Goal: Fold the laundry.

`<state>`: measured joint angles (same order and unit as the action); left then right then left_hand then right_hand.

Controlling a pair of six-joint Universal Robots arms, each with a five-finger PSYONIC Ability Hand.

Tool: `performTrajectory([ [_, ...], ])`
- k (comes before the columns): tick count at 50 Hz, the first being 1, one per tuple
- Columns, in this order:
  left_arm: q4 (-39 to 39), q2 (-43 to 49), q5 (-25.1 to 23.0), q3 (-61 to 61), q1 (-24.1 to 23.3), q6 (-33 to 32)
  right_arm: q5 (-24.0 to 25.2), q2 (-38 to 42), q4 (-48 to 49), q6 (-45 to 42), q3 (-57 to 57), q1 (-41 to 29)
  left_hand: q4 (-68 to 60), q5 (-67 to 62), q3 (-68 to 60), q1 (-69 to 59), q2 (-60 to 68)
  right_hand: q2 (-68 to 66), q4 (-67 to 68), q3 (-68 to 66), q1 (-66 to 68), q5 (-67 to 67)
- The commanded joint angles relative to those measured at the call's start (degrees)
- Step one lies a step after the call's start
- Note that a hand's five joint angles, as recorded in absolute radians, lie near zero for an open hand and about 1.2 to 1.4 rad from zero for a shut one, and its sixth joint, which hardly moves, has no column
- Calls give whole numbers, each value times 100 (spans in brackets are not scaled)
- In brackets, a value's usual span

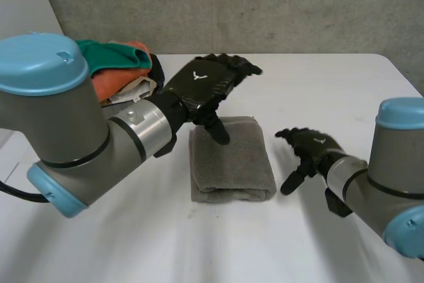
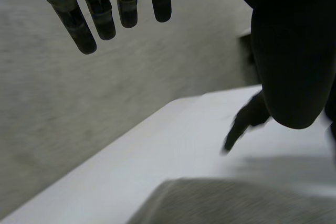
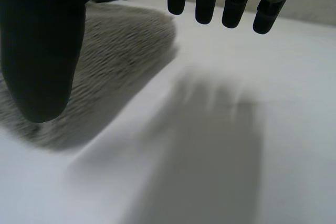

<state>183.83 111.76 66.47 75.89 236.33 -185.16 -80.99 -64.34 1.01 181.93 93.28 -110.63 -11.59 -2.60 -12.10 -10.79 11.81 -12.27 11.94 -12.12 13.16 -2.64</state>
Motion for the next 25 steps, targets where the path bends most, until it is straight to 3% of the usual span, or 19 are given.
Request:
performTrajectory([
  [1,21,-84,-653,57,89,428,646,255,426,677,146,15,-98,3,-46,-178,76,227,-194,212,-316,264],
  [11,21,-93,-424,75,45,428,619,870,575,862,-275,-160,-98,3,-47,-178,76,118,-85,103,-207,155],
  [22,39,-66,-55,66,27,402,567,1223,655,959,-741,-529,-216,-115,-164,-296,194,-757,789,-772,668,-720],
  [25,39,-84,-29,40,27,410,532,1231,655,1020,-803,-582,-216,-115,-164,-296,194,-1579,1611,-1594,1490,-1542],
])
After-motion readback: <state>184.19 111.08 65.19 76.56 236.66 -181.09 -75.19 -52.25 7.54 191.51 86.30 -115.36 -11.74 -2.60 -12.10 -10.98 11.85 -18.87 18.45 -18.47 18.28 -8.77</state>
